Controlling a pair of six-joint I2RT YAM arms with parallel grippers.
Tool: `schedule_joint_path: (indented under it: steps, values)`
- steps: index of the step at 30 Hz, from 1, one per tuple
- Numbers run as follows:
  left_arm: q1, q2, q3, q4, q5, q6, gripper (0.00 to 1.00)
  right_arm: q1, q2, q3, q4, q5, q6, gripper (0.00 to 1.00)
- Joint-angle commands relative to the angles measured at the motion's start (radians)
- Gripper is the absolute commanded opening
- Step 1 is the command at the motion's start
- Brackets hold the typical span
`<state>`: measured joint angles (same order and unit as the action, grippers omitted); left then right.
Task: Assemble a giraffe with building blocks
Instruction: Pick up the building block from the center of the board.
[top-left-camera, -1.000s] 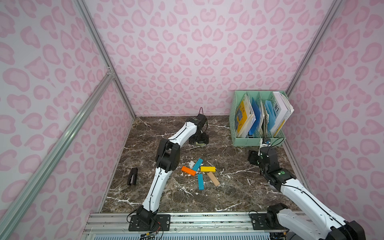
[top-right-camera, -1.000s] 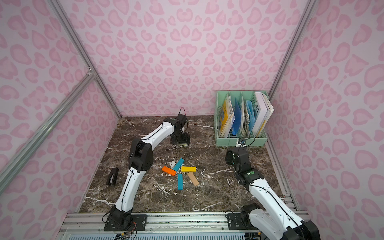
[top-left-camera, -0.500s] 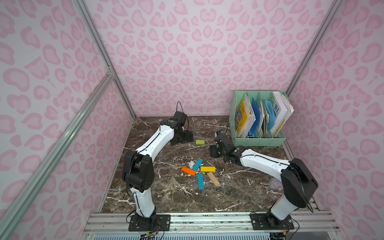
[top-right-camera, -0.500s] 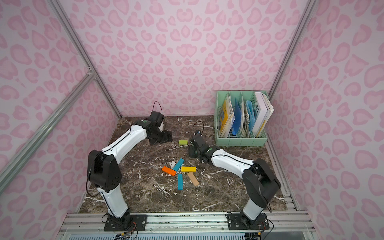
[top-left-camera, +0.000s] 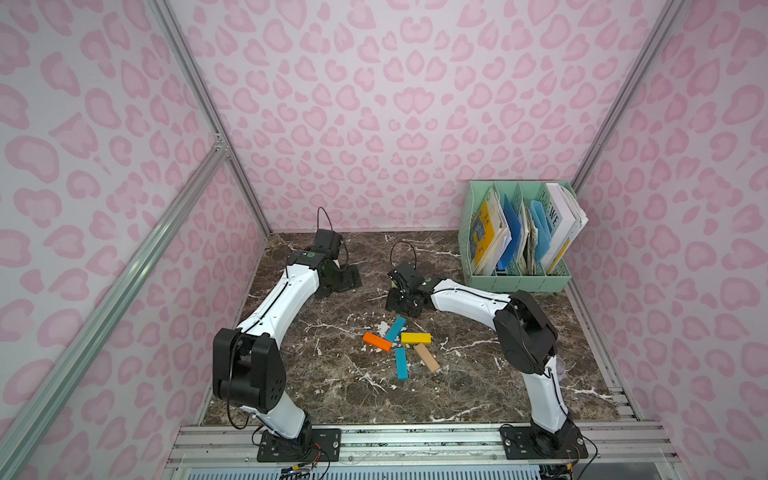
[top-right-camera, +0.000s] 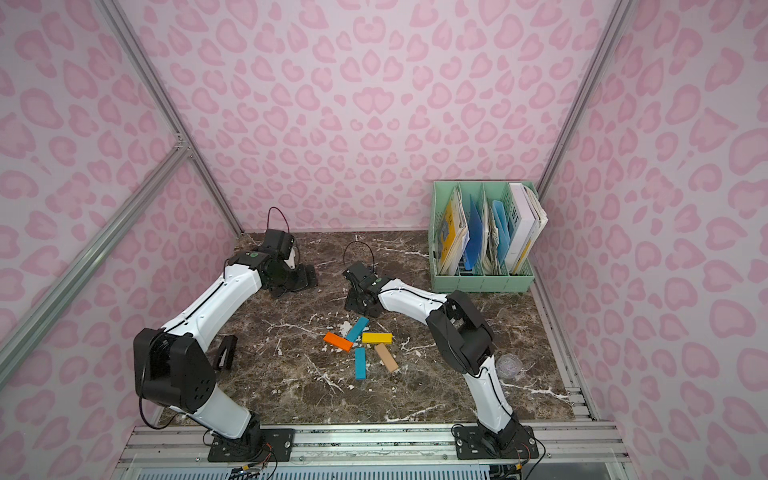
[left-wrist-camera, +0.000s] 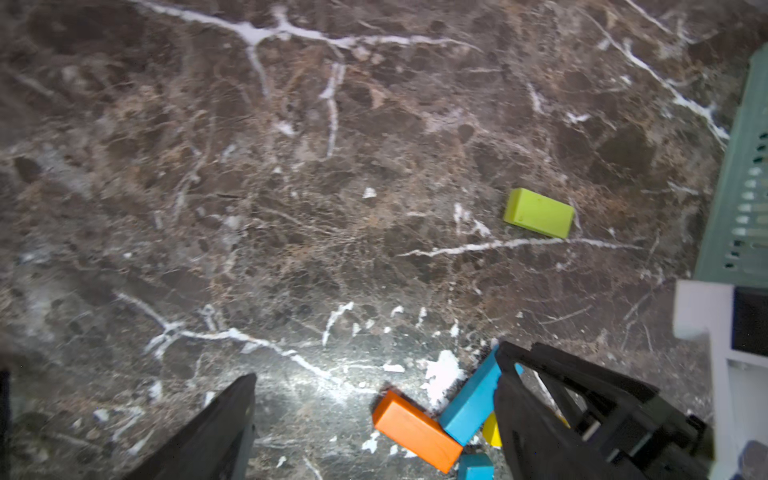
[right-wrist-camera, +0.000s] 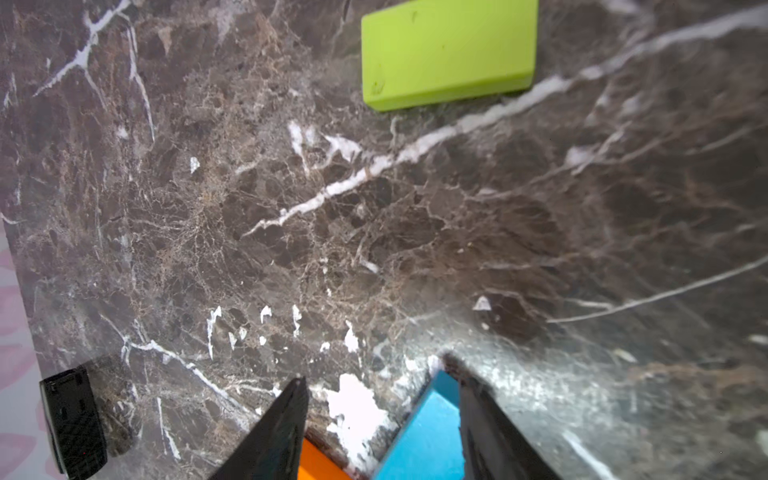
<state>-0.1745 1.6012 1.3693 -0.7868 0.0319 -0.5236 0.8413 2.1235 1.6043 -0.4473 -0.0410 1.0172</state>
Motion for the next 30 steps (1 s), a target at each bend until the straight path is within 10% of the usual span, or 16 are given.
schedule_joint_path:
  steps: [1,15,30]
  values:
    - [0.060,-0.053,-0.056,0.051,0.020,-0.030,0.91,0.013,0.040,0.044,-0.067,-0.043,0.059,0.60]
    - [0.109,-0.125,-0.059,0.079,0.176,0.101,0.90,0.077,0.007,0.099,-0.266,0.208,0.077,0.61]
    - [0.161,-0.138,-0.097,0.091,0.225,0.096,0.90,0.130,0.010,0.092,-0.264,0.021,0.187,0.60]
